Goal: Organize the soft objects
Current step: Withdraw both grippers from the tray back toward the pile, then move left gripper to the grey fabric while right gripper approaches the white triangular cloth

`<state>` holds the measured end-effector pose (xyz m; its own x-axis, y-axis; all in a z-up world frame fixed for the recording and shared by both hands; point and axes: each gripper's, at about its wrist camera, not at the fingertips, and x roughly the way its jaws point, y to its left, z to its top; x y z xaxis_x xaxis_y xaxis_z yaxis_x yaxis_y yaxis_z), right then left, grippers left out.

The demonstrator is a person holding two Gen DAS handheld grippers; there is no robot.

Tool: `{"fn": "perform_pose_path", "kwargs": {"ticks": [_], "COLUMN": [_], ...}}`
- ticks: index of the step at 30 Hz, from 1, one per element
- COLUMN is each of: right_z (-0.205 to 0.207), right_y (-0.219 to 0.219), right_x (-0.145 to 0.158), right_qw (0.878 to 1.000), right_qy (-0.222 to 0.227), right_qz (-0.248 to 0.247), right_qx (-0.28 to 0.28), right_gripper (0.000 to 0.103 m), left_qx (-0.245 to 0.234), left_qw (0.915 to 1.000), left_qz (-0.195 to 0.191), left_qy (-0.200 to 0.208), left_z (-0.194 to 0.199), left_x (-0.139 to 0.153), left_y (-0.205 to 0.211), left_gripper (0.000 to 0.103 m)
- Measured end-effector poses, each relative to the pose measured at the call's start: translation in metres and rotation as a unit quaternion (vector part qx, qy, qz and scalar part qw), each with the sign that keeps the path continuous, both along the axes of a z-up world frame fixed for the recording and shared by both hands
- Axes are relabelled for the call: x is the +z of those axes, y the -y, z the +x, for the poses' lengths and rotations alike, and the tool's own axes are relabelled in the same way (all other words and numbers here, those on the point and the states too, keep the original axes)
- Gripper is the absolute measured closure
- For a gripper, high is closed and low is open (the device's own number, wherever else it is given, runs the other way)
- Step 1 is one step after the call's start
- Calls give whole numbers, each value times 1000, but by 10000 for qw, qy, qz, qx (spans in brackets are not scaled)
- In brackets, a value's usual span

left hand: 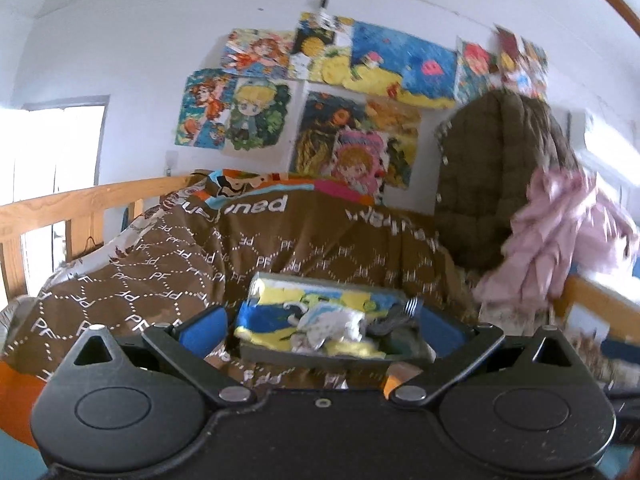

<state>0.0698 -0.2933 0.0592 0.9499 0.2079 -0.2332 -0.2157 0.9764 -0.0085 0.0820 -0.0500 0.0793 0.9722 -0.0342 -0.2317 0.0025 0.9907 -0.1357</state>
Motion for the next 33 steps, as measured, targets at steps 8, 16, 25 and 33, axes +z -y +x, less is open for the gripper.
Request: {"fn": "perform_pose_path", "kwargs": {"ticks": [8, 16, 25, 33], "right_z": [14, 29, 45, 54], "right_y": [-6, -24, -37, -44], "right_x": [-21, -49, -74, -87], "right_qw": [9980, 9874, 9717, 9645], "right_qy": [-605, -1420, -2126, -2349], "right_qz": [-206, -640, -935, -1136], "right_qx": [18, 293, 431, 410], "right_gripper": [0, 0, 0, 0], "left_qx": [-314, -734, -1120, -1033], "left_qw": [9983, 9930, 9864, 9848], "left_qz": [297, 410, 657, 796], "left_qy": [-400, -827, -1013, -1151], "left_z": [-7, 1, 13, 23], "left_x": [-33, -73, -102, -116], "left_y": [-8, -13, -14, -9], "left_gripper": [1, 1, 1, 1]}}
